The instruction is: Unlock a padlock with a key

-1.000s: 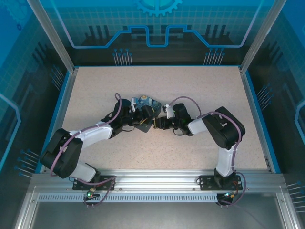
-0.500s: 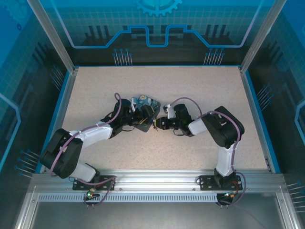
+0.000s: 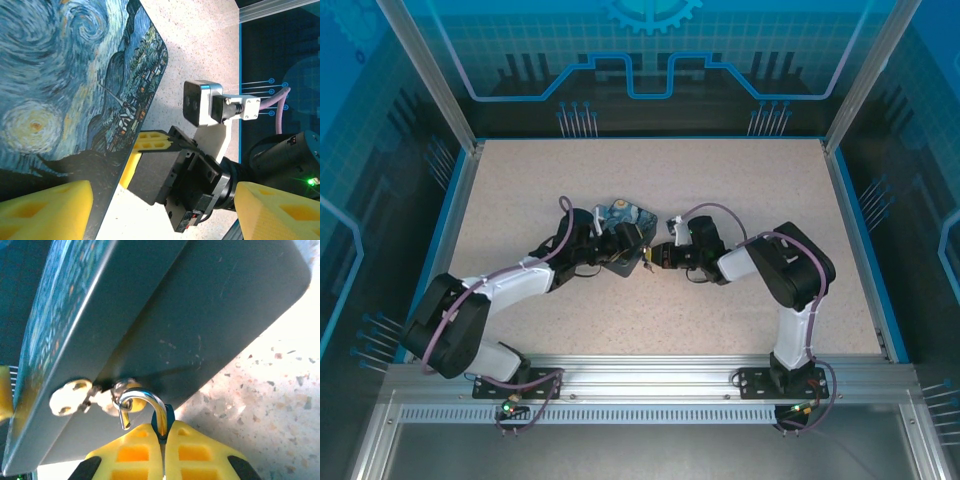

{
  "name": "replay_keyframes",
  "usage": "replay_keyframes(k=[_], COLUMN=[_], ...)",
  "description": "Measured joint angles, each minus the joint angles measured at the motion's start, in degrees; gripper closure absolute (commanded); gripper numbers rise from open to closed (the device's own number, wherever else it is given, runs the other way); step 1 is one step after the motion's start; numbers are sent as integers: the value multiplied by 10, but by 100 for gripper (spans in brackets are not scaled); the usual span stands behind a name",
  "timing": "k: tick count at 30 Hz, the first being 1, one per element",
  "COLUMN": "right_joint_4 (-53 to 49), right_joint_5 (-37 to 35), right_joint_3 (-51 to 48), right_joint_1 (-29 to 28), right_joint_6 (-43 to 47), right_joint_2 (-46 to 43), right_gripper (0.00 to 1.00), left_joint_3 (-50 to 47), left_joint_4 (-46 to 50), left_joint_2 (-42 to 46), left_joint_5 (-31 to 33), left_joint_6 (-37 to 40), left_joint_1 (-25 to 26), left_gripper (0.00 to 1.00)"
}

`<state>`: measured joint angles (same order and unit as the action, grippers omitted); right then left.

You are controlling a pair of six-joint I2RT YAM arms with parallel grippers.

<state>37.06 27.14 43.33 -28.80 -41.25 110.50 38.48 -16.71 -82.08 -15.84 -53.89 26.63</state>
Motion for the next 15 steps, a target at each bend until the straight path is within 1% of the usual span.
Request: replay_keyframes(k=[5, 9, 13, 15], right_joint_4=[-23, -41, -61, -83], right_joint_5=[-8, -35, -61, -75], right_joint_3=[23, 30, 33, 33], right_joint_1=[2, 8, 14, 16], right_joint_6=[-32, -53, -57, -47], right_joint_2=[0, -8, -27, -44], right_gripper=[97, 97, 97, 96], left_joint_3=[-5, -5, -5, -5], left_joint_4=[-2, -2, -3, -3], left_joint_2=[4, 4, 4, 4], left_joint_5=[0, 0, 0, 0], left_joint_6=[0, 0, 0, 0], left_joint_1=[0, 0, 0, 0], left_gripper=[23, 24, 23, 21])
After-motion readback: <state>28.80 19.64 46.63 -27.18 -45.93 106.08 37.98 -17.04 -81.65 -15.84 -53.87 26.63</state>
